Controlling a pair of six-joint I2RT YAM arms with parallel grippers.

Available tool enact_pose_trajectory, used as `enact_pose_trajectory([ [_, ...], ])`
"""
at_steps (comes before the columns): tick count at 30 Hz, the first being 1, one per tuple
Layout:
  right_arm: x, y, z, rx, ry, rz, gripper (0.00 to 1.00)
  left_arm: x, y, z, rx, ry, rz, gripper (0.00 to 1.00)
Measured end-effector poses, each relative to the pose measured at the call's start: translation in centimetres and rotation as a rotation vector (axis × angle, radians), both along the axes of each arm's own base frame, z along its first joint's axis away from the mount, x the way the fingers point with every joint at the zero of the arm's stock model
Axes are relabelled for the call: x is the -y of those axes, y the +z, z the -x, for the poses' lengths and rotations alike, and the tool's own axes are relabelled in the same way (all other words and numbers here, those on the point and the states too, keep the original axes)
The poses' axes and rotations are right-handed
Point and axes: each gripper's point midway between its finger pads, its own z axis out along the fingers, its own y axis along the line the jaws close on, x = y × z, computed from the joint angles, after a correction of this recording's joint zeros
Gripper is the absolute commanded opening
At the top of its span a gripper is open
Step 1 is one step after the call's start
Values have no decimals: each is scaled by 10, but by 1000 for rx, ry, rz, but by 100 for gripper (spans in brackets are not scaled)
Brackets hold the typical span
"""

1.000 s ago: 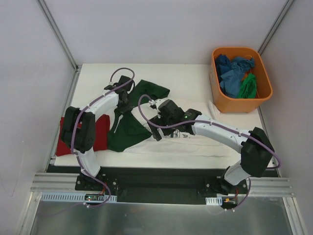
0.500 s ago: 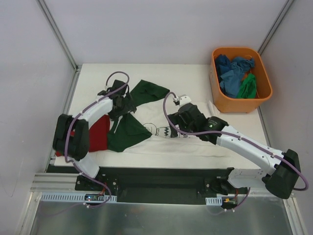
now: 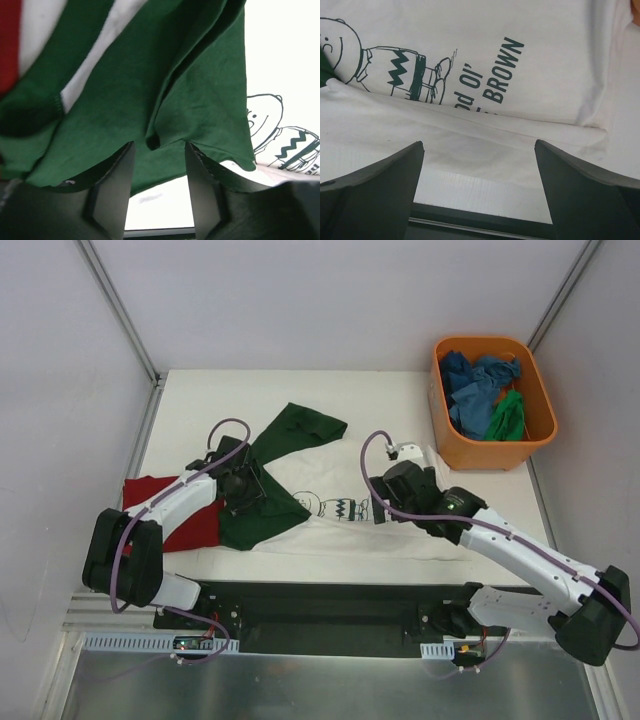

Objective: Fold and stack the t-shirts
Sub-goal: Fold the tshirt

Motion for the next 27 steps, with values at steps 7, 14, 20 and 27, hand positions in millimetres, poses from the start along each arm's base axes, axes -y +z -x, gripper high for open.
enact_pose_trajectory([
  [7, 22, 12, 0, 34, -73, -12, 97, 11, -19, -3, -50, -6, 36, 29],
  [14, 38, 10, 0, 29, -118, 27, 97, 19, -28, -2, -85, -20, 73, 0],
  [20, 46, 12, -1, 33, -152, 24, 97, 31, -21, -5, -74, -50, 114, 0],
  [27, 59, 20, -4, 55, -211, -8, 97, 56, 11, -37, 9, -92, 176, 0],
])
